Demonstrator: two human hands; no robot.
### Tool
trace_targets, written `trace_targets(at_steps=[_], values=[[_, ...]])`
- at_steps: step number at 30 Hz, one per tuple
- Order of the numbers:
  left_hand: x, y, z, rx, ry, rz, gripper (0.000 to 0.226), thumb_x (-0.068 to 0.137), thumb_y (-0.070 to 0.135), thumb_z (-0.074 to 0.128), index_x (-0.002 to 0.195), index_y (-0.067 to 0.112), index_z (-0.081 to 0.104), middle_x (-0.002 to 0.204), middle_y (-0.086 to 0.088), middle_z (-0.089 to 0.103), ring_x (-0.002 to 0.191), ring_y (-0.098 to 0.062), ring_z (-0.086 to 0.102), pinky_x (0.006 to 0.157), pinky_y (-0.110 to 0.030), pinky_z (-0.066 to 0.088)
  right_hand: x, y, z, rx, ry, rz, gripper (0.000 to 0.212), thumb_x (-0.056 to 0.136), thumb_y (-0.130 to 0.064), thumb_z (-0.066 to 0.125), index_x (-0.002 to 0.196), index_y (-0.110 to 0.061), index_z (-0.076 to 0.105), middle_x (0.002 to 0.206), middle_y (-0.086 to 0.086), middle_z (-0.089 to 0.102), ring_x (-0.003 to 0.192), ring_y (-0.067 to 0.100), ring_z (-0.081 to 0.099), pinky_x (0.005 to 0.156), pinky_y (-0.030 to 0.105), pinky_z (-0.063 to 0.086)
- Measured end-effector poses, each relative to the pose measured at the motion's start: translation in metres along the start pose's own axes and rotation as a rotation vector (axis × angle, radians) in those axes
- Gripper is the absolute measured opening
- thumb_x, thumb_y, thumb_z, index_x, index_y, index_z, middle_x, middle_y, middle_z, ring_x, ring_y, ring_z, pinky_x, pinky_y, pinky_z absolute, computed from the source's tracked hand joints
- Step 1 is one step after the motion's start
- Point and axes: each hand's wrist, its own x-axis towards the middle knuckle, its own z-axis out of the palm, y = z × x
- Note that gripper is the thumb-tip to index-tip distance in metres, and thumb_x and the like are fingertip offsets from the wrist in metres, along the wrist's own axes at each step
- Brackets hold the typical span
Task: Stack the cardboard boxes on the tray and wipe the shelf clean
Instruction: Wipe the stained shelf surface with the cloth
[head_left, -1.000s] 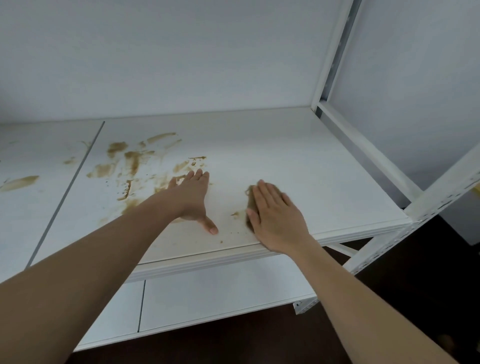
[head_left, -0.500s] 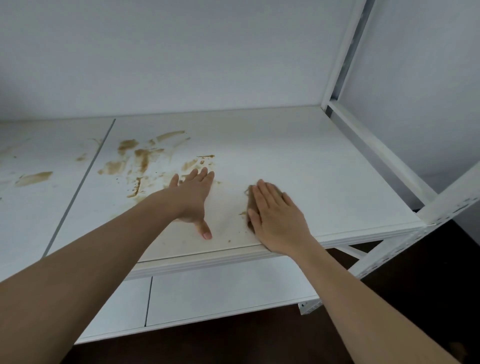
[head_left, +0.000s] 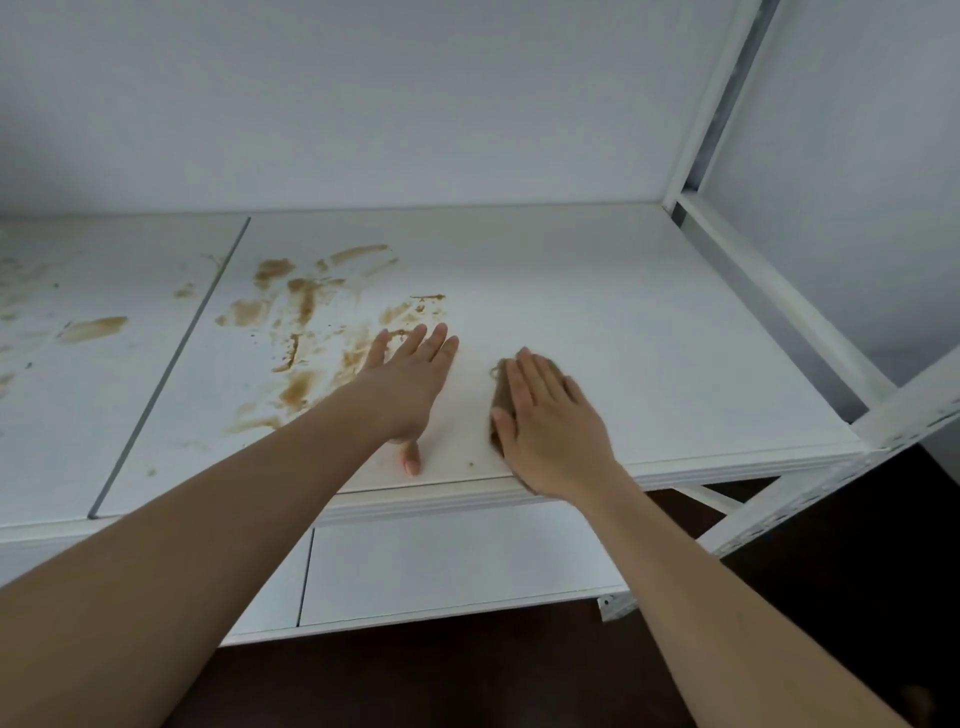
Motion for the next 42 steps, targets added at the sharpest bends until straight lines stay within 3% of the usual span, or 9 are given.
trace_targets(at_steps=[4, 10, 18, 24, 31, 33, 36, 38, 42], values=[[-0.001, -0.006, 0.003, -0.061, -0.019, -0.034, 0.142, 0.06, 0.036, 0.086, 0.147, 0.012, -0.023, 0.155, -0.002, -0.029, 0.143, -0.02, -0.024, 0.114, -0.048, -0.012, -0.001, 0.025, -0.007, 0.008, -0.085, -0.094, 0.061, 0.102, -0.045, 0.012, 0.155, -0.017, 0.004, 0.163, -0.002, -0.002, 0.15, 0.012, -0.001, 0.12, 0.031, 0.003], [-0.003, -0.014, 0.013, -0.153, 0.003, -0.066, 0.134, 0.067, 0.033, 0.084, 0.148, 0.011, -0.02, 0.156, -0.002, -0.026, 0.143, -0.018, -0.024, 0.114, -0.049, -0.011, 0.02, 0.028, -0.007, 0.012, -0.083, 0.242, 0.062, 0.102, -0.04, 0.013, 0.155, -0.01, 0.002, 0.163, 0.006, -0.004, 0.15, 0.019, -0.004, 0.122, 0.037, 0.001], [-0.004, -0.008, 0.011, -0.129, 0.033, -0.062, 0.12, 0.077, 0.021, 0.077, 0.148, 0.01, -0.019, 0.156, -0.001, -0.024, 0.144, -0.019, -0.021, 0.116, -0.051, -0.01, -0.01, -0.008, -0.006, -0.014, -0.066, -0.14, 0.081, 0.085, -0.053, -0.01, 0.155, -0.015, 0.004, 0.163, -0.001, -0.001, 0.15, 0.012, -0.001, 0.12, 0.031, 0.003], [-0.004, -0.015, 0.018, -0.173, 0.015, -0.072, 0.128, 0.072, 0.033, 0.08, 0.149, 0.01, -0.019, 0.156, -0.002, -0.025, 0.144, -0.018, -0.022, 0.115, -0.05, -0.01, 0.009, -0.003, -0.004, 0.028, -0.035, 0.273, 0.063, 0.102, -0.04, 0.016, 0.155, -0.009, 0.004, 0.163, 0.007, -0.002, 0.15, 0.02, -0.003, 0.121, 0.038, 0.002], [-0.008, -0.009, 0.009, -0.13, -0.005, -0.073, 0.133, 0.066, 0.038, 0.082, 0.149, 0.008, -0.017, 0.157, -0.005, -0.022, 0.145, -0.021, -0.02, 0.115, -0.049, -0.009, -0.015, -0.05, 0.005, -0.01, -0.025, -0.069, 0.081, 0.085, -0.049, -0.012, 0.155, -0.01, 0.003, 0.163, 0.006, -0.001, 0.15, 0.018, -0.002, 0.121, 0.034, 0.001], [-0.009, -0.009, 0.009, -0.119, -0.009, -0.074, 0.132, 0.067, 0.038, 0.081, 0.149, 0.008, -0.017, 0.157, -0.006, -0.023, 0.144, -0.021, -0.021, 0.115, -0.049, -0.01, -0.014, -0.034, 0.0, -0.032, -0.028, -0.1, 0.078, 0.088, -0.051, -0.008, 0.155, -0.013, 0.004, 0.163, 0.002, 0.001, 0.15, 0.015, 0.0, 0.12, 0.034, 0.004], [-0.01, -0.011, 0.011, -0.129, -0.02, -0.078, 0.132, 0.067, 0.042, 0.08, 0.148, 0.008, -0.019, 0.156, -0.005, -0.025, 0.144, -0.02, -0.022, 0.114, -0.049, -0.011, -0.001, -0.01, -0.005, -0.021, -0.04, 0.112, 0.063, 0.101, -0.044, 0.012, 0.155, -0.013, 0.006, 0.163, 0.002, 0.002, 0.15, 0.015, 0.002, 0.121, 0.038, 0.007], [-0.01, -0.013, 0.011, -0.13, -0.029, -0.082, 0.133, 0.066, 0.044, 0.08, 0.148, 0.008, -0.019, 0.156, -0.004, -0.025, 0.144, -0.02, -0.022, 0.114, -0.05, -0.011, 0.006, -0.016, -0.006, -0.063, -0.051, 0.24, 0.062, 0.101, -0.04, 0.01, 0.155, -0.009, 0.005, 0.163, 0.007, 0.0, 0.15, 0.019, 0.0, 0.121, 0.041, 0.002], [-0.005, -0.012, 0.01, -0.103, -0.034, -0.082, 0.136, 0.064, 0.045, 0.081, 0.148, 0.008, -0.019, 0.156, -0.005, -0.024, 0.144, -0.02, -0.022, 0.115, -0.05, -0.01, 0.011, -0.047, -0.001, -0.068, -0.043, 0.247, 0.064, 0.101, -0.036, 0.01, 0.153, -0.001, 0.002, 0.162, 0.017, -0.002, 0.15, 0.027, -0.002, 0.121, 0.04, -0.002]])
